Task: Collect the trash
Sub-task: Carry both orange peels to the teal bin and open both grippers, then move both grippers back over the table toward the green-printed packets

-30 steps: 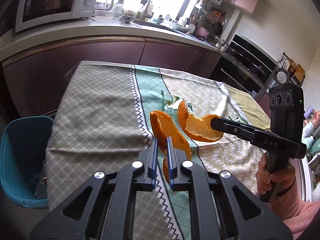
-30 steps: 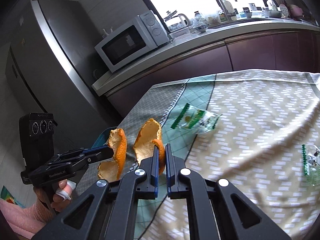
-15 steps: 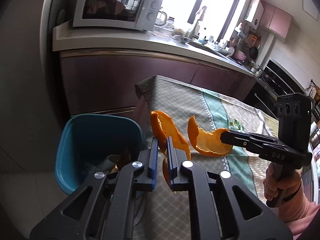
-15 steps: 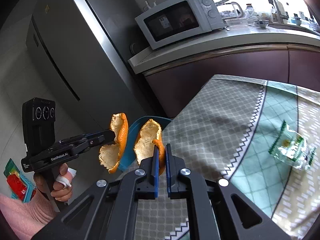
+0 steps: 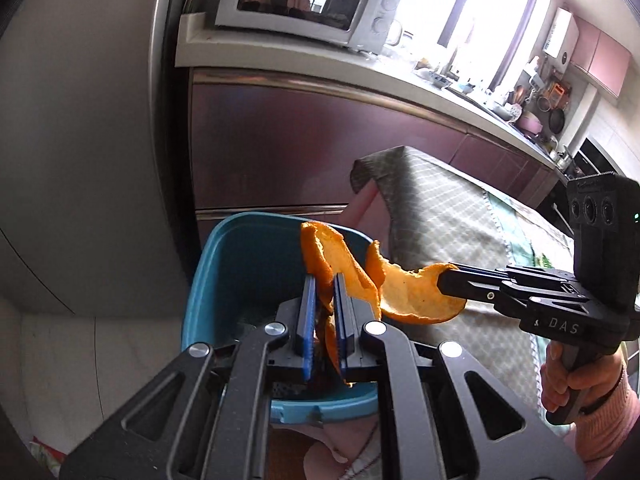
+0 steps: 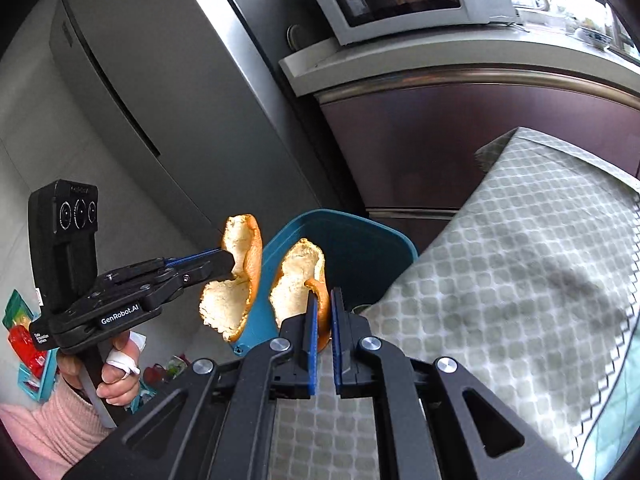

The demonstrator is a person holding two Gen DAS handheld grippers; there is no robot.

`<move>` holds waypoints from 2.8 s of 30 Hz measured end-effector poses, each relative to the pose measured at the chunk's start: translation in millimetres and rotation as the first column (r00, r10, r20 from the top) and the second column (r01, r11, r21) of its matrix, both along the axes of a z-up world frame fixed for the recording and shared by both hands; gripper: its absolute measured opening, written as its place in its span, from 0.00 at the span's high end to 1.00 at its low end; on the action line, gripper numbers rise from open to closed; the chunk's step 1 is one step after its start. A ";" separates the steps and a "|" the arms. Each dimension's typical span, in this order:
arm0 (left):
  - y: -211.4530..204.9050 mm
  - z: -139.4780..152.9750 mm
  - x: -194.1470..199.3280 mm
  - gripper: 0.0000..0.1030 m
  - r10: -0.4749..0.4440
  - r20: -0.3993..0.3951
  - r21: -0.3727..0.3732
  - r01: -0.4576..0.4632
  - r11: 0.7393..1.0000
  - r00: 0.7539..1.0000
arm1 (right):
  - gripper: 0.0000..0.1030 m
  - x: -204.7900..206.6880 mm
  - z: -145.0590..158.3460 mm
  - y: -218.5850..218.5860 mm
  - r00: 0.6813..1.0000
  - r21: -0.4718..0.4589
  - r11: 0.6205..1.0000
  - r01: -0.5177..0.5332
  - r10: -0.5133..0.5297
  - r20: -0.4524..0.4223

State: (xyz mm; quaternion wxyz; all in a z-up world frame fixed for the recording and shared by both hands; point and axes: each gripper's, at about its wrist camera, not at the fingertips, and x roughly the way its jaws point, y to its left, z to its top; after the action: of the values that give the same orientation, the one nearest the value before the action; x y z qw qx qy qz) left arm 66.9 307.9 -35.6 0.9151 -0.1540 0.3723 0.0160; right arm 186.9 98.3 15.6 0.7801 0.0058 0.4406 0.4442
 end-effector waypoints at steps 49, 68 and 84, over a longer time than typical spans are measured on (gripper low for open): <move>-135.2 39.5 -28.9 0.48 -0.179 0.146 0.155 0.156 0.976 0.973 | 0.67 -49.1 14.2 -106.2 0.986 0.047 0.989 0.138 -0.142 0.084; -277.3 23.7 36.5 0.49 -0.444 0.074 0.113 0.435 0.893 0.893 | 0.67 -80.5 8.6 -311.5 0.826 0.028 0.830 0.557 -0.558 0.081; -323.3 2.9 110.9 0.56 -0.461 -0.034 0.130 0.461 0.878 0.887 | 0.67 -91.8 3.8 -426.1 0.618 0.003 0.622 0.783 -0.779 0.112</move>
State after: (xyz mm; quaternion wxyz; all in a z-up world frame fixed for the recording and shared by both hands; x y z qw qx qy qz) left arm 177.9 -15.4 -32.7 0.9005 0.0010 0.3973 -0.1769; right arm 95.0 -327.8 19.4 0.9169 0.1560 0.3639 0.0508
